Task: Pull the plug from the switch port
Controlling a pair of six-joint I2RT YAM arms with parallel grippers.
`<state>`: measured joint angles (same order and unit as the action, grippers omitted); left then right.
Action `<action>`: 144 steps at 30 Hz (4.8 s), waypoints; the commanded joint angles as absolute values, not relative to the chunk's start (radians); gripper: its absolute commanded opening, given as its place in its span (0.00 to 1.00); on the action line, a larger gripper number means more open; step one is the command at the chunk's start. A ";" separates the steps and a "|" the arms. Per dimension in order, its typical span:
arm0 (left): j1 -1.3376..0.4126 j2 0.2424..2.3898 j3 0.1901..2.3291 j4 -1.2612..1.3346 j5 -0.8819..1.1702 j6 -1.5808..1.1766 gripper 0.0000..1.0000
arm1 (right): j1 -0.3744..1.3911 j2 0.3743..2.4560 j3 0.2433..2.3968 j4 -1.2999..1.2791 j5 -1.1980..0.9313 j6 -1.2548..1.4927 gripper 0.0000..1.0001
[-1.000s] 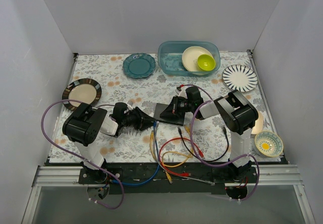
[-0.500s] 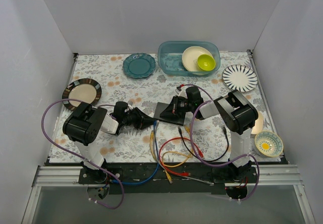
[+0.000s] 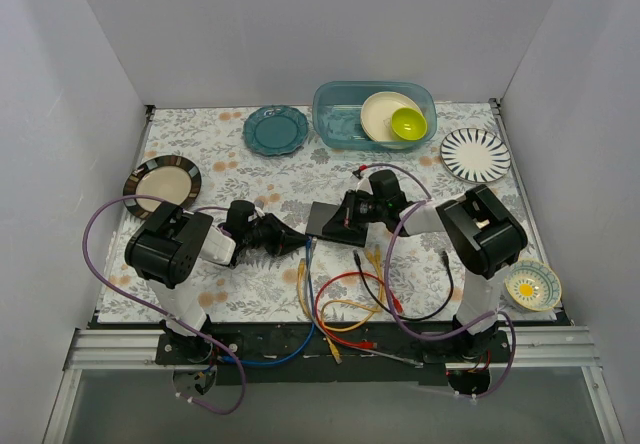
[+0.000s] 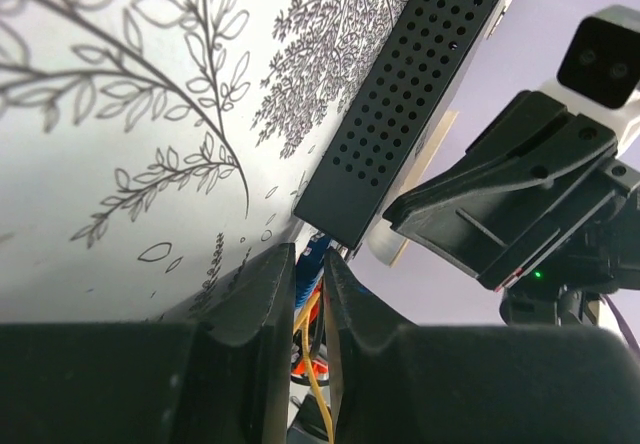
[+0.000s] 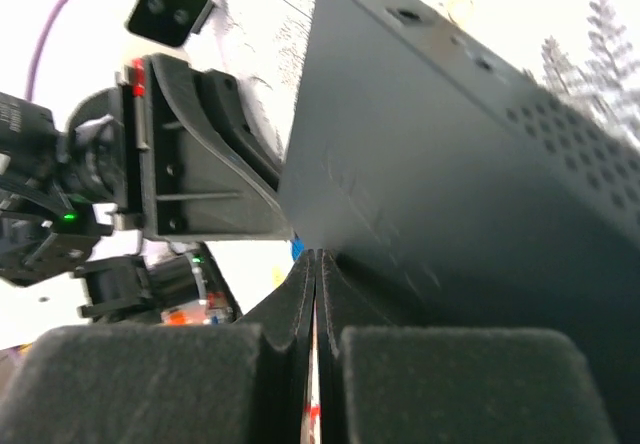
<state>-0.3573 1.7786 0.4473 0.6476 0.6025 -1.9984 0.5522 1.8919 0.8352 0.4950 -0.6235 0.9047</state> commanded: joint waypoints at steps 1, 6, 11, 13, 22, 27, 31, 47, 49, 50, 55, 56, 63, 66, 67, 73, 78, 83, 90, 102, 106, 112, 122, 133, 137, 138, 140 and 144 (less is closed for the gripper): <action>-0.360 1.801 0.446 0.552 0.545 -1.977 0.00 | 0.561 1.796 0.815 0.367 -0.554 0.789 0.01; -0.360 1.787 0.443 0.519 0.560 -1.947 0.00 | 0.569 1.749 0.824 0.285 -0.534 0.738 0.01; -0.360 1.769 0.430 0.508 0.565 -1.942 0.00 | 0.640 1.704 0.856 0.140 -0.499 0.611 0.01; -0.360 1.770 0.430 0.508 0.572 -1.940 0.00 | 0.669 1.706 0.844 0.107 -0.495 0.606 0.01; -0.362 1.703 0.417 0.439 0.584 -1.898 0.00 | 0.672 1.841 0.893 0.126 -0.431 0.695 0.01; -0.360 1.635 0.361 0.394 0.580 -1.875 0.00 | 0.672 1.859 0.920 0.130 -0.405 0.710 0.01; -0.359 1.598 0.328 0.379 0.572 -1.865 0.00 | 0.672 1.852 0.917 0.118 -0.393 0.700 0.01; -0.316 1.787 0.537 0.319 0.572 -1.750 0.00 | 0.578 1.968 1.327 -0.092 -0.302 0.563 0.03; -0.307 1.833 0.598 0.308 0.580 -1.747 0.00 | 0.565 1.979 1.341 -0.075 -0.317 0.569 0.02; -0.301 1.847 0.621 0.298 0.586 -1.741 0.00 | 0.561 1.979 1.341 -0.057 -0.331 0.572 0.01; -0.281 1.923 0.747 0.275 0.600 -1.721 0.00 | 0.543 1.977 1.270 0.049 -0.428 0.617 0.01; -0.270 1.937 0.764 0.269 0.601 -1.720 0.00 | 0.538 1.977 1.244 0.090 -0.475 0.638 0.01; -0.247 1.994 0.864 0.236 0.646 -1.681 0.06 | 0.491 2.025 1.163 0.241 -0.554 0.761 0.01; -0.245 1.956 0.864 0.215 0.631 -1.641 0.08 | 0.460 2.016 1.120 0.365 -0.580 0.827 0.01; -0.245 1.950 0.861 0.204 0.623 -1.635 0.08 | 0.454 2.002 1.094 0.433 -0.571 0.834 0.01; -0.245 1.967 0.877 0.177 0.640 -1.628 0.07 | 0.402 2.054 1.260 0.410 -0.428 0.854 0.01; -0.245 1.956 0.897 0.121 0.646 -1.576 0.05 | 0.376 2.169 1.406 0.298 -0.396 0.858 0.01; -0.247 1.945 0.902 0.043 0.653 -1.519 0.04 | 0.376 2.210 1.431 0.181 -0.350 0.793 0.01; -0.247 1.967 0.923 -0.031 0.670 -1.454 0.04 | 0.383 2.152 1.306 0.107 -0.339 0.732 0.01; -0.304 1.859 0.812 -0.005 0.629 -1.489 0.08 | 0.439 1.864 0.919 0.141 -0.287 0.710 0.01; -0.302 1.783 0.799 -0.021 0.545 -1.506 0.30 | 0.443 1.740 0.957 0.095 -0.145 0.663 0.01; -0.296 1.698 0.819 -0.178 0.345 -1.532 0.63 | 0.503 1.608 0.967 0.118 -0.090 0.637 0.27; -0.238 1.597 0.677 -0.158 0.382 -1.615 0.98 | 0.560 1.733 0.832 0.667 -0.615 0.875 0.35; -0.236 1.598 0.548 0.276 0.678 -1.646 0.70 | 0.552 2.029 0.667 1.226 -0.606 1.330 0.03; -0.236 1.632 0.535 0.380 0.709 -1.666 0.65 | 0.552 2.010 0.698 1.047 -0.581 1.246 0.01; -0.236 1.650 0.543 0.380 0.719 -1.660 0.62 | 0.552 1.985 0.745 0.917 -0.556 1.135 0.01; -0.236 1.686 0.567 0.362 0.719 -1.632 0.58 | 0.554 1.962 0.793 0.650 -0.522 1.039 0.01; -0.236 1.742 0.607 0.348 0.732 -1.605 0.44 | 0.552 1.951 0.862 0.382 -0.439 0.888 0.01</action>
<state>-0.2375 1.6958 0.5686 0.3447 0.7166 -1.6512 0.5533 1.9804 0.8135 0.7467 -0.5461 1.0935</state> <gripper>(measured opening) 0.514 0.022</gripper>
